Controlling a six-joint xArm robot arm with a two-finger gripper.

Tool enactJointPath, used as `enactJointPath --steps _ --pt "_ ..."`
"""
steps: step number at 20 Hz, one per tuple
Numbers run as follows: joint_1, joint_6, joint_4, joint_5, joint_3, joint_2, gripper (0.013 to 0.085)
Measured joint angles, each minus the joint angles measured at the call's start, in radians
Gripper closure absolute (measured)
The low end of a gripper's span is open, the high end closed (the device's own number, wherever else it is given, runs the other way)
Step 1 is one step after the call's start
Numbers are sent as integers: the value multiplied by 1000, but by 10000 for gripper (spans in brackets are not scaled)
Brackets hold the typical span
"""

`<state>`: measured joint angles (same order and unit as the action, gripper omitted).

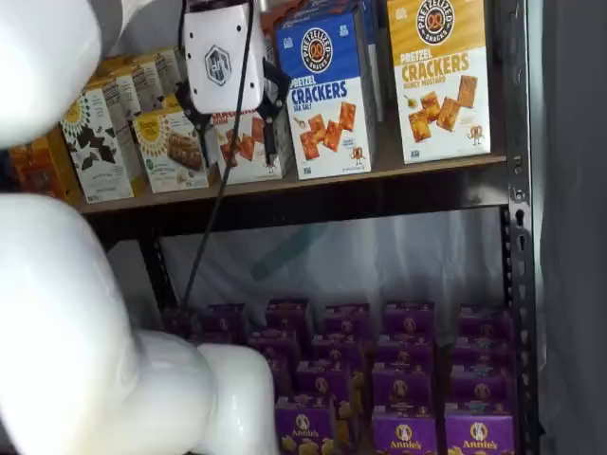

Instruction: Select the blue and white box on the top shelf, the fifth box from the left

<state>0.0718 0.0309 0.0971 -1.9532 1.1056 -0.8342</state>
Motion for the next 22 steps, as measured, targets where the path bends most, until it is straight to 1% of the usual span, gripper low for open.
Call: enactJointPath --steps 16,19,22 --pt "-1 0 1 12 -2 13 130" --pt "-13 -8 -6 32 -5 9 130" --pt "-29 -17 -21 72 4 12 130"
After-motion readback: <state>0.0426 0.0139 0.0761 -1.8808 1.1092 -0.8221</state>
